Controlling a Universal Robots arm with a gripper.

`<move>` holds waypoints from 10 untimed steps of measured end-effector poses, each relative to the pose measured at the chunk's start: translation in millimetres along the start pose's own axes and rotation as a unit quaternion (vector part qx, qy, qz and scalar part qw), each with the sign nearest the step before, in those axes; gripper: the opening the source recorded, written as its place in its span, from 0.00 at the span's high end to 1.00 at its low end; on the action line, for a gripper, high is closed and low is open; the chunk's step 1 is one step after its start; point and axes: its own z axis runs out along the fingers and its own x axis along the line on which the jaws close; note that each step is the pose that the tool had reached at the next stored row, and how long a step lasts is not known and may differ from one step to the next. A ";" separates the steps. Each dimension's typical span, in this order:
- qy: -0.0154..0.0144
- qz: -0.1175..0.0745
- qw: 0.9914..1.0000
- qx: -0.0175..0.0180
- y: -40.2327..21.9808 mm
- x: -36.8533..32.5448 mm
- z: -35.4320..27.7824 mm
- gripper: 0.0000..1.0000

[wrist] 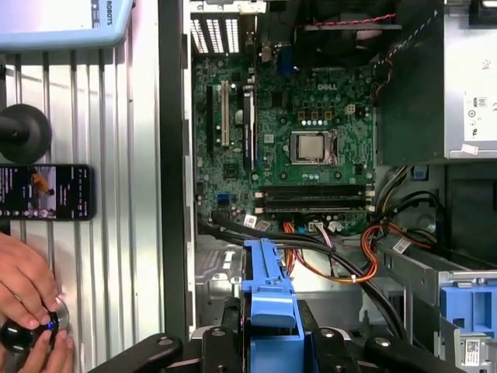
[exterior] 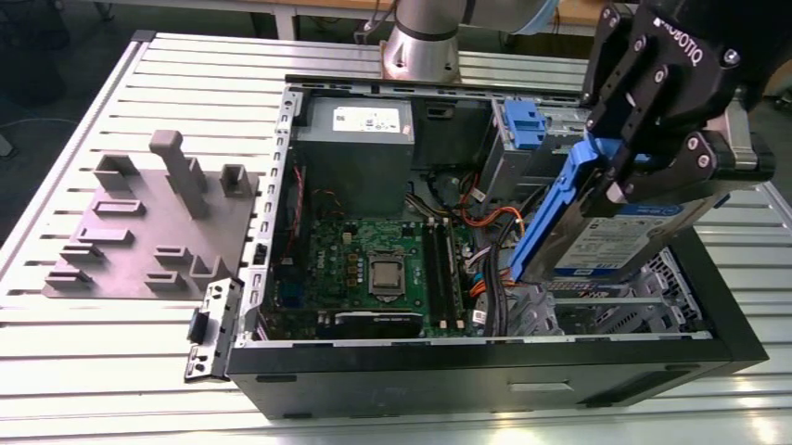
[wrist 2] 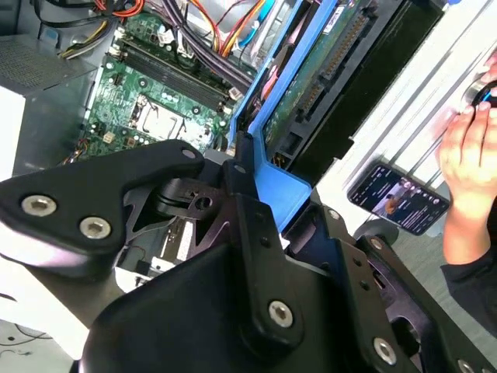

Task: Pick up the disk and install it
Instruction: 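Insert the disk into the insertion slot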

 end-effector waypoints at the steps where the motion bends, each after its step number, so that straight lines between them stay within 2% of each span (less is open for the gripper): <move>1: 0.000 -0.001 1.000 0.000 -1.6 0.0 0.2 0.63; 10: 0.000 -0.002 1.000 0.000 -22.9 -0.6 2.9 0.63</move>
